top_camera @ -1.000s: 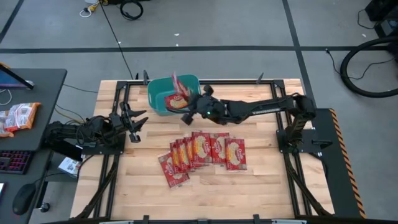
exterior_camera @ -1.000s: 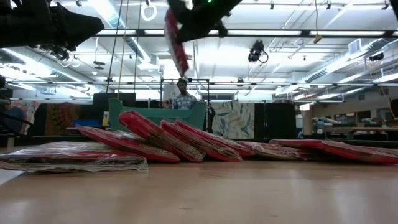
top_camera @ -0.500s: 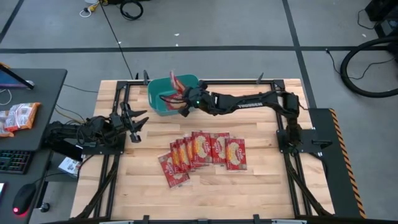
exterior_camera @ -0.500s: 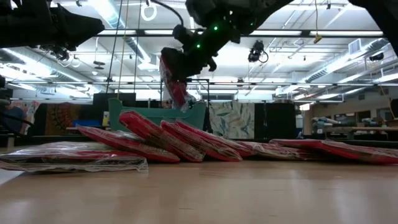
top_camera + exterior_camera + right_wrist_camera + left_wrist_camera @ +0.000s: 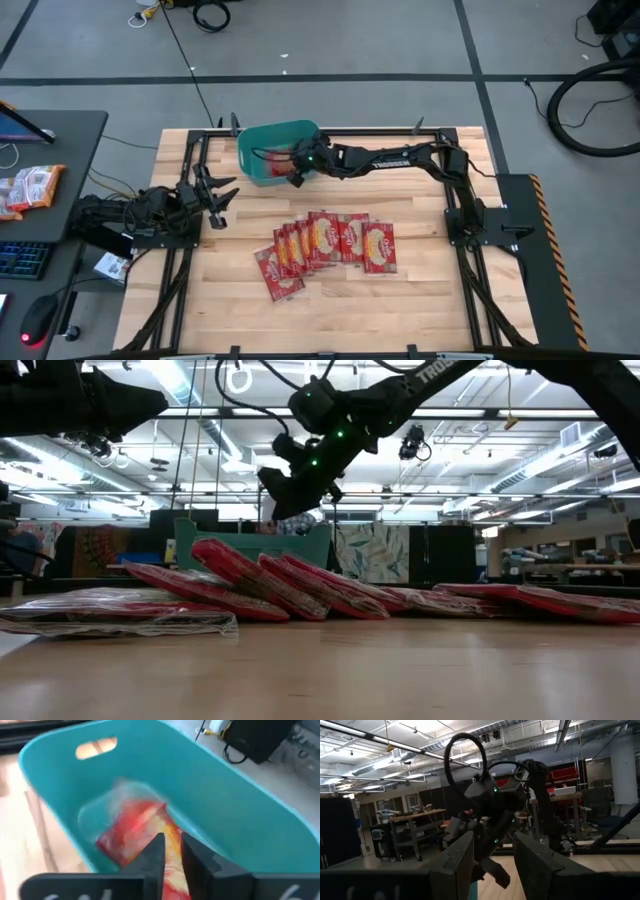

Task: Sort popcorn bags into baskets
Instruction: Put the red popcorn bag into the blue container

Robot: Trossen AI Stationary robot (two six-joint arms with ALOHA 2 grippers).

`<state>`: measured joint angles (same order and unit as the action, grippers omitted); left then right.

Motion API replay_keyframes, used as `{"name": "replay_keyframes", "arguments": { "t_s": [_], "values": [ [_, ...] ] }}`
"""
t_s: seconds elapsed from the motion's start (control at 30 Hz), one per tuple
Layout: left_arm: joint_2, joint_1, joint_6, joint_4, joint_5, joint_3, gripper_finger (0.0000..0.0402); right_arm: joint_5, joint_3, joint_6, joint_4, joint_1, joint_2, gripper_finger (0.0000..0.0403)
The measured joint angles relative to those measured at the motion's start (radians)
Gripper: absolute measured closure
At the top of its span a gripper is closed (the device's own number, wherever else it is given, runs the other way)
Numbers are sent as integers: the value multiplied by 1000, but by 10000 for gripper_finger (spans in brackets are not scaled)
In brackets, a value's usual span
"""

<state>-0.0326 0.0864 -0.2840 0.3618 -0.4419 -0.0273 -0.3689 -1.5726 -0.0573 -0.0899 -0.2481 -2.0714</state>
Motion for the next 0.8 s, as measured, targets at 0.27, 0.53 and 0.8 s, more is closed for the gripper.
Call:
{"name": "replay_keyframes", "arguments": {
  "t_s": [0.27, 0.53, 0.8],
  "values": [
    [0, 0, 1, -3, -2, 0, 260, -3, -86, -19, -178, 46, 22, 282],
    [0, 0, 1, -4, -2, 0, 260, -83, -184, -107, -413, 176, 28, 280],
    [0, 0, 7, -8, -2, 0, 260, -43, -185, -369, -645, 264, 27, 280]
  ]
}}
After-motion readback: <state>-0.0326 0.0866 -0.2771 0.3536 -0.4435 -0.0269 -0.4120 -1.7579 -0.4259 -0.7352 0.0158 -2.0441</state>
